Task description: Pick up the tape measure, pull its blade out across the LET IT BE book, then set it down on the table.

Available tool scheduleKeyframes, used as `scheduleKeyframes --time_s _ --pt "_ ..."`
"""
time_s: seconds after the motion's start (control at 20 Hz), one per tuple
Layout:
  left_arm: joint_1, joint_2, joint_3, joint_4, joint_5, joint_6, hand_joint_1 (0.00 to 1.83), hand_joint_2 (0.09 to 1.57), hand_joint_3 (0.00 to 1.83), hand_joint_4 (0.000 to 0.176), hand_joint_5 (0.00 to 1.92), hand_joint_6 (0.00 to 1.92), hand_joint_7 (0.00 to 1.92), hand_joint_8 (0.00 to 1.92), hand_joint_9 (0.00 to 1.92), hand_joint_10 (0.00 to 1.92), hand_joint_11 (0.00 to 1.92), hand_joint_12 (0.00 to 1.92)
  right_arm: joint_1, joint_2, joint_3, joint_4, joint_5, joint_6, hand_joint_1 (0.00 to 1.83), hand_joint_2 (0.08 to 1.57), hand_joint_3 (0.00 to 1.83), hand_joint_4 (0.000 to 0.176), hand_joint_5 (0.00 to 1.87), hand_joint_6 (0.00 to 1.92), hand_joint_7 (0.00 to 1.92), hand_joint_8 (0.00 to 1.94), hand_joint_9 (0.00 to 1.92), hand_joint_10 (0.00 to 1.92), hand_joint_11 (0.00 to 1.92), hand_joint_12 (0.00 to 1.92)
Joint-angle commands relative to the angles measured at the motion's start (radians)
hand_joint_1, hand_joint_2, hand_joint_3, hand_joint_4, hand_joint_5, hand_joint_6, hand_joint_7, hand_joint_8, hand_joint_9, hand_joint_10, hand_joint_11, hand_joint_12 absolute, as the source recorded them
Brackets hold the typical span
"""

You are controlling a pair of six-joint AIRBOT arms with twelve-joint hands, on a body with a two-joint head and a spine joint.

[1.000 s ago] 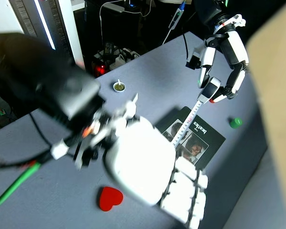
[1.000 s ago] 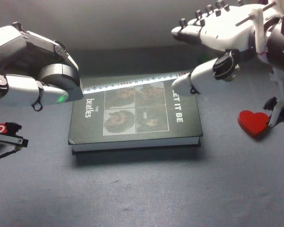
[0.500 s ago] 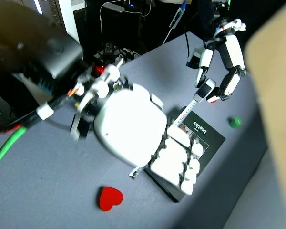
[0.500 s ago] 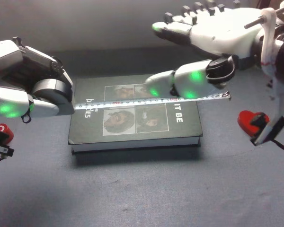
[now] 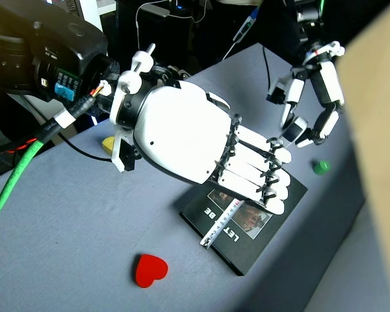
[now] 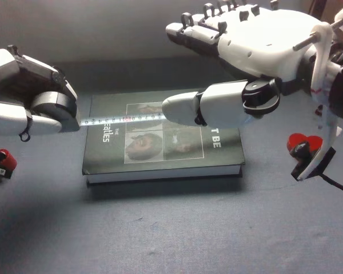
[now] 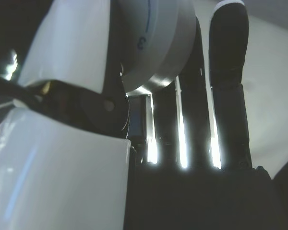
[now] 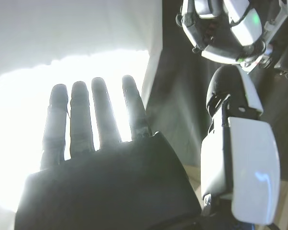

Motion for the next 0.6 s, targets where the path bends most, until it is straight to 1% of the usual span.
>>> scheduleKeyframes --time_s 0.0,0.05,0.15,0.2,0.3,0.45,0.55 --pt "-0.002 -0.003 0.012 -0.019 -0.131 -0.026 1.38 1.12 0.0 0.0 0.99 0.7 0.92 1.09 0.91 1.34 0.89 1.25 0.007 0.004 -0.001 -0.056 0.028 0.007 0.02 1.06 0.0 0.114 0.0 0.0 0.0 0.0 0.0 0.0 0.0 0.13" --pt "0.016 -0.021 0.041 -0.005 -0.143 -0.039 1.38 1.12 0.0 0.0 0.99 0.7 0.92 1.09 0.91 1.34 0.89 1.25 0.007 0.004 -0.001 -0.056 0.028 0.008 0.02 1.06 0.0 0.114 0.0 0.0 0.0 0.0 0.0 0.0 0.0 0.14" --pt "0.02 -0.026 0.05 -0.003 -0.146 -0.042 1.37 1.12 0.0 0.0 0.99 0.7 0.92 1.1 0.89 1.35 0.87 1.27 0.008 0.004 -0.001 -0.056 0.029 0.011 0.03 1.05 0.0 0.114 0.0 0.0 0.0 0.0 0.0 0.0 0.0 0.17" --pt "0.027 -0.034 0.064 -0.001 -0.15 -0.051 1.37 1.12 0.0 0.0 0.99 0.71 0.93 1.09 0.89 1.36 0.88 1.28 0.01 0.004 0.0 -0.064 0.032 0.015 0.04 1.06 0.0 0.118 0.0 0.0 0.0 0.0 0.0 0.0 0.0 0.19" --pt "0.033 -0.044 0.081 0.001 -0.151 -0.06 1.38 1.12 0.0 0.0 0.99 0.71 0.94 1.08 0.89 1.35 0.88 1.27 0.009 0.004 0.0 -0.075 0.035 0.02 0.04 1.06 0.0 0.119 0.0 0.0 0.0 0.0 0.0 0.0 0.0 0.19" --pt "0.047 -0.064 0.116 0.005 -0.164 -0.08 1.38 1.12 0.0 0.0 0.95 0.77 0.96 1.06 0.89 1.35 0.88 1.28 0.008 0.004 0.0 -0.077 0.035 0.02 0.04 1.06 0.0 0.119 0.0 0.0 0.0 0.0 0.0 0.0 0.0 0.21" --pt "0.061 -0.07 0.129 0.009 -0.169 -0.092 1.37 1.12 0.0 0.0 0.94 0.78 0.96 1.06 0.89 1.35 0.89 1.28 0.008 0.003 0.0 -0.077 0.035 0.02 0.04 1.06 0.0 0.119 0.0 0.0 0.0 0.0 0.0 0.0 0.0 0.23"
